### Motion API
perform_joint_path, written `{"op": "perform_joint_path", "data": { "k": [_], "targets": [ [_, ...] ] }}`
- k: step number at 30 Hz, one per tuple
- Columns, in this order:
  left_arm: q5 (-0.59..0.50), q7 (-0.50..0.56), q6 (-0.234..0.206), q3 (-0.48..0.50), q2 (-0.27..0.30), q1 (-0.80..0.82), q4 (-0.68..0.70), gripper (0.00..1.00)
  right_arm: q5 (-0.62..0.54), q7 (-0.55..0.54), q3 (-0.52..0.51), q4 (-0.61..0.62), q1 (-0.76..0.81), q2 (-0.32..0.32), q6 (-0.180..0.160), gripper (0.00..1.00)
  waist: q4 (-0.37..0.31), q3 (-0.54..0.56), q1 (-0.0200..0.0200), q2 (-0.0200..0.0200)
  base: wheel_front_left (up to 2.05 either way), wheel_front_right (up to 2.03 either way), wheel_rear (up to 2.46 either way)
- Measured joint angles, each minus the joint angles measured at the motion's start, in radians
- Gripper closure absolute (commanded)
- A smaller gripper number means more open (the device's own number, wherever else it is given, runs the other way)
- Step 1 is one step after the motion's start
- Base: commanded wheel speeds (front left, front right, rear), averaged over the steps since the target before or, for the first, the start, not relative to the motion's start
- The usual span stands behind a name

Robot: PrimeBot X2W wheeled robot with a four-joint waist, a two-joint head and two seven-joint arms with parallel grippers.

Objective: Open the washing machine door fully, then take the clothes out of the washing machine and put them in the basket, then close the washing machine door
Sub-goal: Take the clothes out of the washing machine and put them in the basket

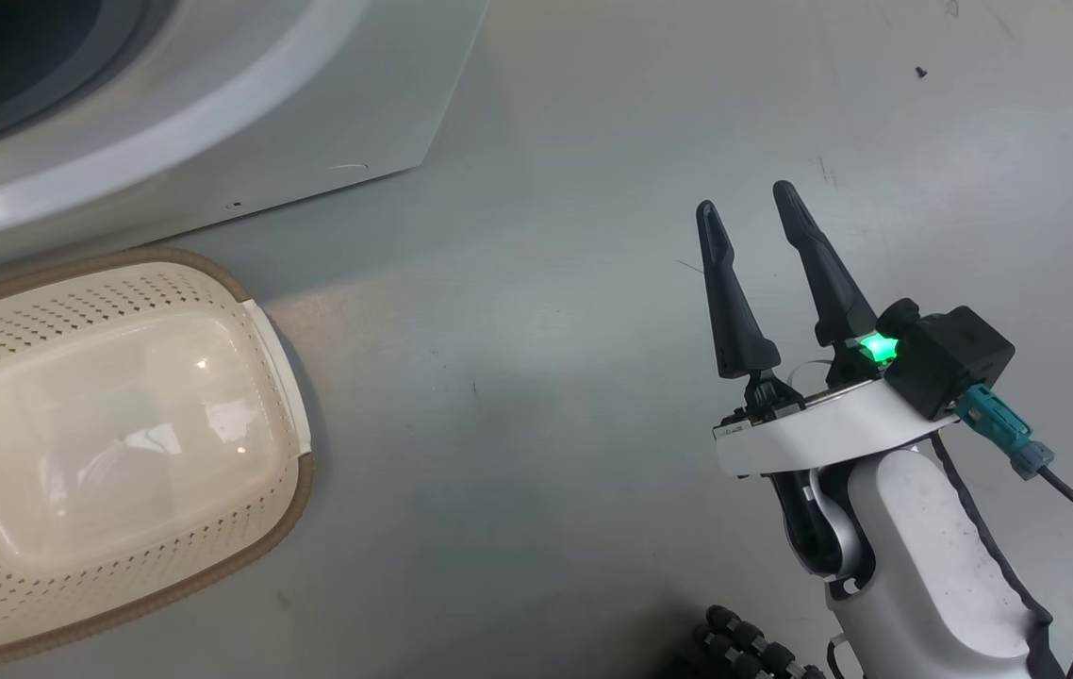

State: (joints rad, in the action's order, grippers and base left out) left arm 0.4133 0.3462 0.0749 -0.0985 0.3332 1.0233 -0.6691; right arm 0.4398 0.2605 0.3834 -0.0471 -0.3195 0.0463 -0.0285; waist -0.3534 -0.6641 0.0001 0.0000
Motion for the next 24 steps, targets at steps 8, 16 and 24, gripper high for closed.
{"op": "perform_joint_path", "data": {
  "k": [8, 16, 24],
  "targets": [
    [-0.014, 0.033, -0.027, -0.01, 0.0, 0.023, -0.051, 1.0, 0.0, 0.0, 0.005, -0.002, -0.007, 0.0, -0.001, 0.0, 0.0, 0.004, 0.0, 0.0, 0.0, 0.0, 0.0],
    [-0.037, 0.023, -0.035, -0.034, -0.003, 0.032, -0.073, 1.0, 0.0, 0.0, 0.001, -0.005, -0.008, 0.0, -0.005, 0.0, 0.002, 0.011, 0.0, 0.0, 0.0, 0.0, 0.0],
    [-0.038, -0.062, -0.035, -0.043, -0.037, 0.032, -0.079, 1.0, -0.009, 0.0, -0.012, -0.019, -0.008, 0.0, -0.006, 0.0, 0.018, 0.035, 0.0, 0.0, 0.0, 0.0, 0.0]
  ]
}}
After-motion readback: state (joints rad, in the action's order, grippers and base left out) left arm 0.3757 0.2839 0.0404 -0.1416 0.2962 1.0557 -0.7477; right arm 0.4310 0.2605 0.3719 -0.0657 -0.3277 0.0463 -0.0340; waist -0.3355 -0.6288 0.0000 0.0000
